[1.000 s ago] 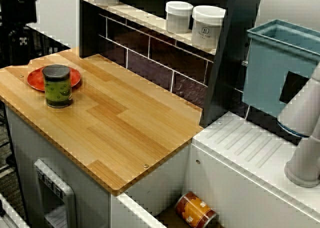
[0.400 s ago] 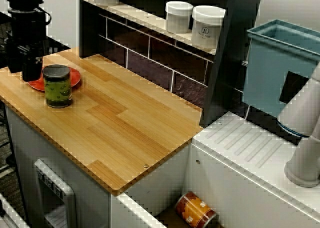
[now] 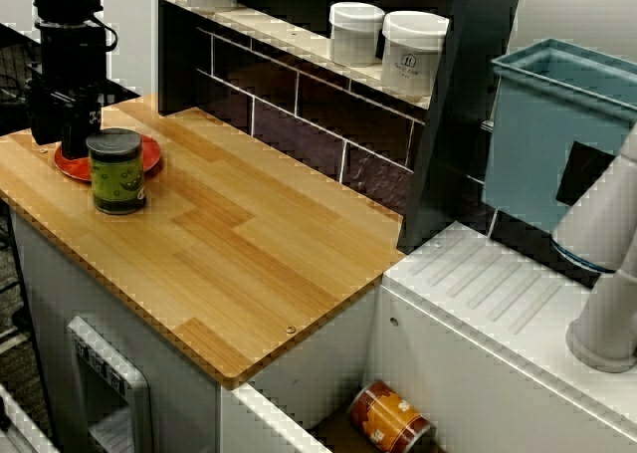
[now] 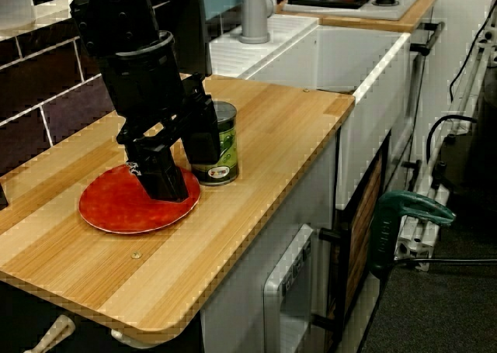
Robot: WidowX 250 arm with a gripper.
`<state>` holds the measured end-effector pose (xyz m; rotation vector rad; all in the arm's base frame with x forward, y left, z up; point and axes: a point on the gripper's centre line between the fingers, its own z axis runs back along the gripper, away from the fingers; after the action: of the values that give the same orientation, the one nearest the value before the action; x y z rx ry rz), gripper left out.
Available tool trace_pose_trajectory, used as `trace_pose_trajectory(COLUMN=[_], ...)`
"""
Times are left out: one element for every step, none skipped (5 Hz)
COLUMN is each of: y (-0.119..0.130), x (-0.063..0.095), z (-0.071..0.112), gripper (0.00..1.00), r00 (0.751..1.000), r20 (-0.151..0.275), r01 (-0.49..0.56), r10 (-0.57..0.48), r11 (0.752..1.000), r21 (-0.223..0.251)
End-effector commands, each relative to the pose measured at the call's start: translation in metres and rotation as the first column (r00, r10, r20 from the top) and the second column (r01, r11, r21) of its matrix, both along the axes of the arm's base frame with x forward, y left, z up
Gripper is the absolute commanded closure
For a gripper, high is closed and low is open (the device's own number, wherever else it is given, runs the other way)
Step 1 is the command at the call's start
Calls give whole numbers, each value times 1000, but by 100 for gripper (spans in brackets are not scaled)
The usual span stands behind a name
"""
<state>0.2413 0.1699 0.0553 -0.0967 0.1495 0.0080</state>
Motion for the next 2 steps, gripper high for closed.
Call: trace_pose_trajectory(y=[-19,-31], x=[-8,-4], z=[23,19], gripper=[0,0], r00=[999,996], r20=[47,70], r01=[22,-57], r10=[-21,60], r11=[999,998], r21=[-24,-40])
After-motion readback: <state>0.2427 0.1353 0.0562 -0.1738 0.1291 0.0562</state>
